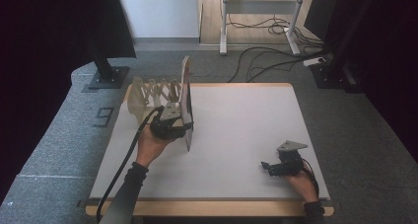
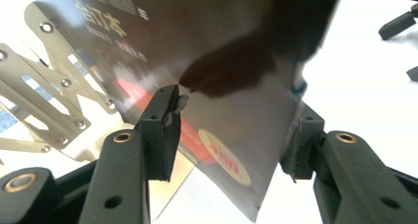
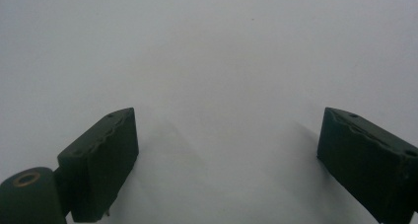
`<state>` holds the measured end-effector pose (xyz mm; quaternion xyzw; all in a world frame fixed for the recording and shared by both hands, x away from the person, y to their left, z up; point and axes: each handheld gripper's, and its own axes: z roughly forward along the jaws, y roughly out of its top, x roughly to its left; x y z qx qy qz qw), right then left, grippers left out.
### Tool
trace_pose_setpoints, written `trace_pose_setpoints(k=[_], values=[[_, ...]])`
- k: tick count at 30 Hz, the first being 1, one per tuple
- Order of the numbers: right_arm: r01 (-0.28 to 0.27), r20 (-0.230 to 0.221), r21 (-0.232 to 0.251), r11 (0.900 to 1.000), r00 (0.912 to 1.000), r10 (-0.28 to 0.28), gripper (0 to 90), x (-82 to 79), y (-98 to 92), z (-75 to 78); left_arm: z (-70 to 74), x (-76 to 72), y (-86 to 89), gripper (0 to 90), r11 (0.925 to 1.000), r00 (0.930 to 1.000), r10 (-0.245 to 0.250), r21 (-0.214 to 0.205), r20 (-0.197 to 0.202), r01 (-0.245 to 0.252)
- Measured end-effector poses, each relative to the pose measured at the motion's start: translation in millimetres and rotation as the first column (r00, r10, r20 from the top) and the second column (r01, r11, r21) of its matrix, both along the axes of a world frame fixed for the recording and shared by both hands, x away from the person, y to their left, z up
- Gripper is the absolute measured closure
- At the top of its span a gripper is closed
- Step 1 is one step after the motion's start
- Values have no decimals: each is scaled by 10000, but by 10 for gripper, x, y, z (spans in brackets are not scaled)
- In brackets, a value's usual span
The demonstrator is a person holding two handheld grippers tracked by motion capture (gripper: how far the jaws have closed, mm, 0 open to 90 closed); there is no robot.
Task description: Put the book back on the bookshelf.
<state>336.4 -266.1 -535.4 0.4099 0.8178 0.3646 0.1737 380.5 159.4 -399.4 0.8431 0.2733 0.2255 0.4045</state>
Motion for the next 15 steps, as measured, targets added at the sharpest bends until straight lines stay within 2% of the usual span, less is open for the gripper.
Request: trace_pose_setpoints(k=[2, 5, 9, 11, 13, 15], values=[[10, -13, -6, 10000, 10000, -10, 84, -1, 1, 1, 9, -36, 15, 491, 10000, 9999, -29, -47, 139, 30], [12, -18, -5, 10000, 10000, -12, 83, -1, 2, 1, 26, -63, 14, 548, 9999, 9991, -25, 106, 435, 21], [11, -17, -3, 10000, 10000, -11, 83, -1, 2, 1, 33, -71, -5, 758, 9997, 9971, -1, 259, 755, -18], [15, -27, 9, 10000, 10000, -15, 83, -2, 1, 1, 46, -66, -13, 825, 9993, 9955, 66, 349, 943, -100], [-1, -10, 16, 10000, 10000, 1, 83, 0, -1, 0, 65, -55, -17, 855, 9990, 9951, 46, 448, 983, -91], [8, -8, 25, 10000, 10000, -8, 83, 0, -1, 0, 80, -64, -24, 864, 9969, 9926, 61, 766, 1210, -154]])
